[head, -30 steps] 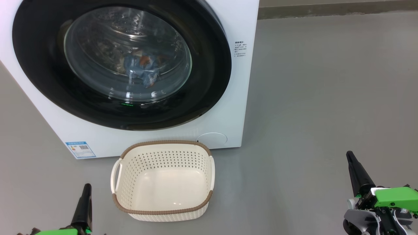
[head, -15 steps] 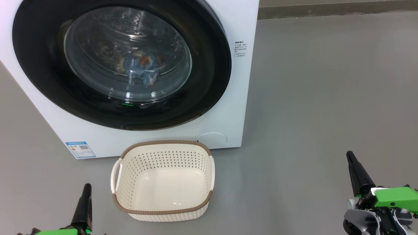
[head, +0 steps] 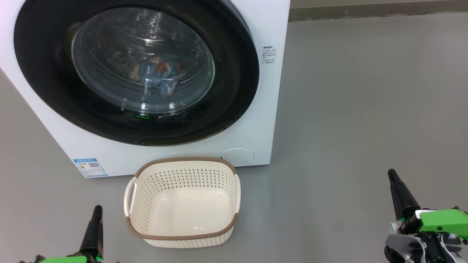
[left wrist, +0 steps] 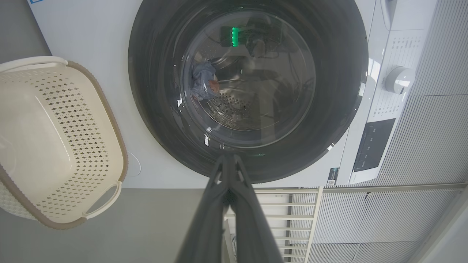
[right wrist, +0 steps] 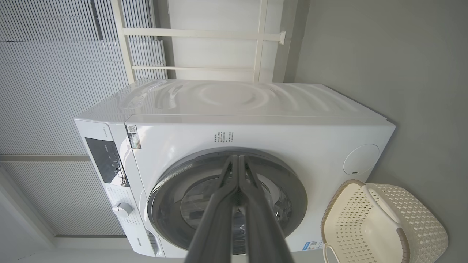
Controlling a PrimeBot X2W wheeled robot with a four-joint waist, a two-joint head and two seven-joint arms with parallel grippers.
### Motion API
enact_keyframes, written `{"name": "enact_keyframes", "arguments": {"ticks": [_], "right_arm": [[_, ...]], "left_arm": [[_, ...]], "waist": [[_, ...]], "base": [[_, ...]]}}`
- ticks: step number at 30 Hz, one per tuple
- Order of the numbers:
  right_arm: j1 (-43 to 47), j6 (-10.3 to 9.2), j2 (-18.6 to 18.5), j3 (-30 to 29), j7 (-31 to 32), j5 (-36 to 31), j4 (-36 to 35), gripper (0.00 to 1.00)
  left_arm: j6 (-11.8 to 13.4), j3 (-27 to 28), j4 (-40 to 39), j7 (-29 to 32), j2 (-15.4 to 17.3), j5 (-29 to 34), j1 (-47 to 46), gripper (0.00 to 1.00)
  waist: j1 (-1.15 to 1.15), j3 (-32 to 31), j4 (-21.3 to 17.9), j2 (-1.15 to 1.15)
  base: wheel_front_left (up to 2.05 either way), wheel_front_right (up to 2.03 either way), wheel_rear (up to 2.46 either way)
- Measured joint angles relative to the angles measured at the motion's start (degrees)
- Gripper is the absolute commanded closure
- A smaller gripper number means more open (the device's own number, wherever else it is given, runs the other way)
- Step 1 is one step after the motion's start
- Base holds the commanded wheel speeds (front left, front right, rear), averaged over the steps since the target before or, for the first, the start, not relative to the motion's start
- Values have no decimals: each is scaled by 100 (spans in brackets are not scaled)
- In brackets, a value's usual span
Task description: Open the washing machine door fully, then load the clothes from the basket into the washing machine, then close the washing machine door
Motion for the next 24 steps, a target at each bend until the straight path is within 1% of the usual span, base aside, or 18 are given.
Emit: {"name": "enact_keyframes", "arguments": {"ticks": [24], "right_arm": [[1, -1, 1, -3, 0, 0, 0, 100]], "left_arm": [[0, -1, 0, 0, 0, 0, 0, 100]], "waist": [[0, 0, 0, 0]], "base": [[0, 0, 0]]}}
